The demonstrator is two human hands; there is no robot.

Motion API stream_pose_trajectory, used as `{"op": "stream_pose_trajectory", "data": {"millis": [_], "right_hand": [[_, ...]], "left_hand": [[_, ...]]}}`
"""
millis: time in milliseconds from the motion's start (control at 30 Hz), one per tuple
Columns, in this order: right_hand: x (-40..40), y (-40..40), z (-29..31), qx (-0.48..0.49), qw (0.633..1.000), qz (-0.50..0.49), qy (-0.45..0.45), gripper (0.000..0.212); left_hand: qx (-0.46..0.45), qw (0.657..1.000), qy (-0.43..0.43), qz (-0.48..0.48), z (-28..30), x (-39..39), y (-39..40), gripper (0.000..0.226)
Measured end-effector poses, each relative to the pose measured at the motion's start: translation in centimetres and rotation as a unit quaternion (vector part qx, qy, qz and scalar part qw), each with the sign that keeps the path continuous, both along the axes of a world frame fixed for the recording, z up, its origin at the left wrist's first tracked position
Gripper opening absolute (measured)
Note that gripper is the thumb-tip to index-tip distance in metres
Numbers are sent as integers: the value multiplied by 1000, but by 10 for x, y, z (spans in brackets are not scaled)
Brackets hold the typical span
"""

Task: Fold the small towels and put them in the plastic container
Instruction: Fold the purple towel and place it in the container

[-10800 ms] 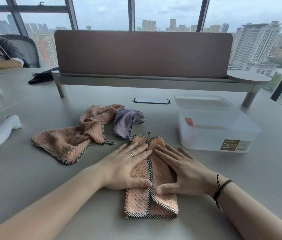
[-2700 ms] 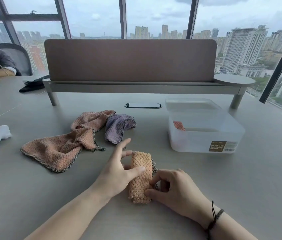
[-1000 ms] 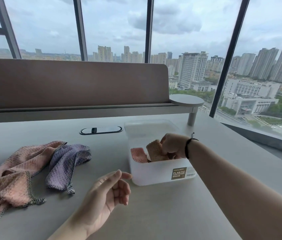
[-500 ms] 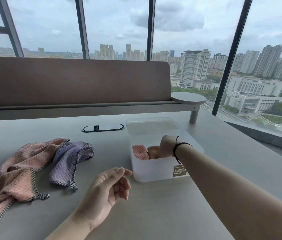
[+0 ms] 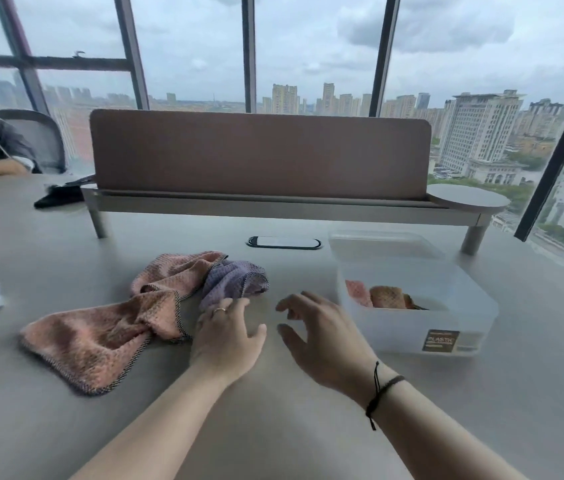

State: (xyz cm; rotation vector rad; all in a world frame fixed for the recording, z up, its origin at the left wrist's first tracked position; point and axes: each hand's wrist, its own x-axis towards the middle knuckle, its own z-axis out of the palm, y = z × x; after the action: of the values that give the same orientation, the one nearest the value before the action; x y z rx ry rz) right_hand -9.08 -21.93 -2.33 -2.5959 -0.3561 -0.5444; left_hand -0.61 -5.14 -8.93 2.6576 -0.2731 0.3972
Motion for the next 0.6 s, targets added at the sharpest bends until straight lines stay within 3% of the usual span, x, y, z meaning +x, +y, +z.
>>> {"op": "stream_pose_trajectory", "data": {"millis": [100,167,267,333,433,600], "right_hand": [[2,16,-41,-15,998,5,68,43],[4,15,-53,-31,995,-4,92,59],[3,8,-55,-52,996,-4,73,69],[-1,7,-53,-70,996,6,54,66],[-7,8,-56,-101,995,13,3,42],[-19,12,-55,-125,991,-38,-37,24]], "left_hand": [[10,997,-22,-76,0,-12,15,44],[-30,987,-49,-150,4,-26,21,34],[-109,959,-24,-260,8,-50,25,33],[-146,944,1,-297,10,-60,28,37],[-176,935,12,-307,11,-63,38,36],[-142,957,0,-254,13,-55,64,21]]}}
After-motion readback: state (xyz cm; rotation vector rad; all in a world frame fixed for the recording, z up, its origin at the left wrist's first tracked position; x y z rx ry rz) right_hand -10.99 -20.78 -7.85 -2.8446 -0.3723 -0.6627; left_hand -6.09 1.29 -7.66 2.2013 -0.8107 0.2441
